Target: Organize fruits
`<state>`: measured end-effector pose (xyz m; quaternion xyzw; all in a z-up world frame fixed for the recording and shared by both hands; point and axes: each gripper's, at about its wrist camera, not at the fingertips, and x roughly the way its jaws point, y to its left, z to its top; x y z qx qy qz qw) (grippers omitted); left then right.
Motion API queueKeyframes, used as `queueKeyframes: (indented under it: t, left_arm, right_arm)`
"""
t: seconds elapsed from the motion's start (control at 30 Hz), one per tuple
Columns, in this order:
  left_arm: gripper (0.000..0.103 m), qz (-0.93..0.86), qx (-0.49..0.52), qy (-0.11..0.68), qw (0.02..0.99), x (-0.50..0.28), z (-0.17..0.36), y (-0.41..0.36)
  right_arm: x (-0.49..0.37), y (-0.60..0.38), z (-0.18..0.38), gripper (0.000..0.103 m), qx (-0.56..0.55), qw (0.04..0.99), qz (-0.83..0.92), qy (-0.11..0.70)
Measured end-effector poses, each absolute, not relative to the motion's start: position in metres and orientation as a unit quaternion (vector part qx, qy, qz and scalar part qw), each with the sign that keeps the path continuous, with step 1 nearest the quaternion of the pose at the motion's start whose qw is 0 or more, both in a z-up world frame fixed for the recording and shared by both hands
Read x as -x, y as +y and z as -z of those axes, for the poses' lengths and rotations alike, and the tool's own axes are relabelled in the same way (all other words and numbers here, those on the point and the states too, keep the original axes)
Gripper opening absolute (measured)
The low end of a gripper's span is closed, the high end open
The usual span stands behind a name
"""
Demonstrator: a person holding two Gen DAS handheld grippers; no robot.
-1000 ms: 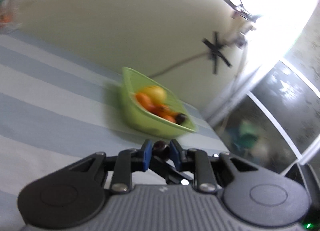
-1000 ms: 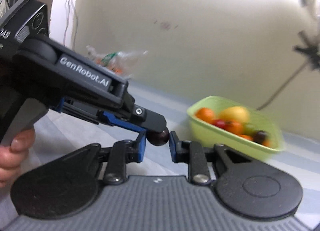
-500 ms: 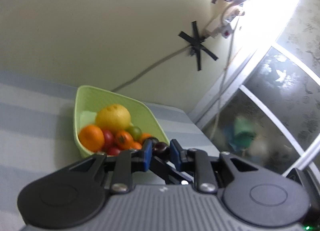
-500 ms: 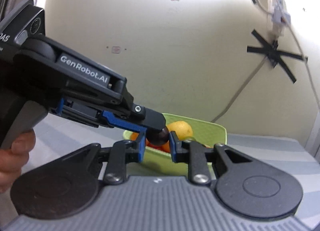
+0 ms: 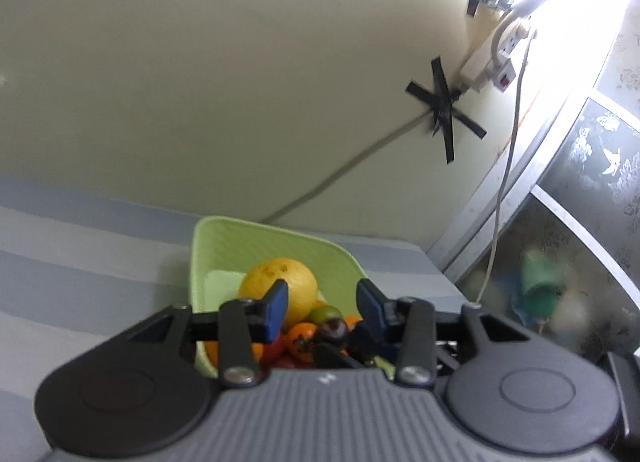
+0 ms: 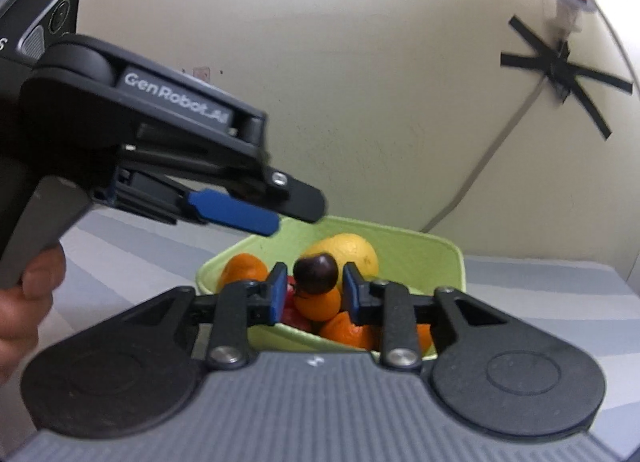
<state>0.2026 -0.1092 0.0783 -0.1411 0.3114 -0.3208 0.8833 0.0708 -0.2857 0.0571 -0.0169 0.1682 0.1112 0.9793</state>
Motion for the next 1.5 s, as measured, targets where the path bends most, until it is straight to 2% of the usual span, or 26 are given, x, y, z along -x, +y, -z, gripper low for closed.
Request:
queueKeyframes:
  t: [0.37,0.43,0.57,0.6,0.63,0.67,0.7,0.83,1.5]
  left_arm:
    - [0.049,0.28,0.066,0.264,0.921,-0.094,-0.093,-0.075]
    - [0.056,0.261,0.05,0.256,0.929,-0.075,-0.091,-0.069]
    - [0.064,0.226,0.015,0.247,0.942,-0.044,-0.085,-0.066]
    - [0.074,0.219,0.013,0.249,0.943,-0.038,-0.083,-0.064]
    - [0.094,0.213,0.014,0.252,0.944,-0.033,-0.081,-0.063]
    - [0.101,0.206,0.017,0.252,0.945,-0.028,-0.079,-0.061]
    - [0.103,0.198,0.017,0.247,0.949,-0.021,-0.077,-0.058]
    - [0.103,0.165,-0.001,0.244,0.956,-0.006,-0.073,-0.055]
    - [0.103,0.077,-0.045,0.245,0.965,0.004,-0.062,-0.057]
  right_arm:
    - [0.019,-0.296,-0.051,0.044,-0.062,0.979,-0.092,0.171]
    - [0.032,-0.303,-0.05,0.044,-0.093,0.976,-0.089,0.177]
    - [0.066,-0.305,-0.038,0.044,-0.156,0.962,-0.093,0.205]
    - [0.071,-0.304,-0.034,0.046,-0.168,0.957,-0.092,0.216]
    - [0.075,-0.303,-0.032,0.046,-0.178,0.952,-0.094,0.229]
    - [0.079,-0.302,-0.029,0.047,-0.187,0.948,-0.094,0.239]
    - [0.082,-0.301,-0.027,0.047,-0.192,0.946,-0.092,0.245]
    - [0.09,-0.296,-0.025,0.052,-0.21,0.939,-0.088,0.256]
    - [0.094,-0.282,-0.031,0.054,-0.197,0.941,-0.1,0.257]
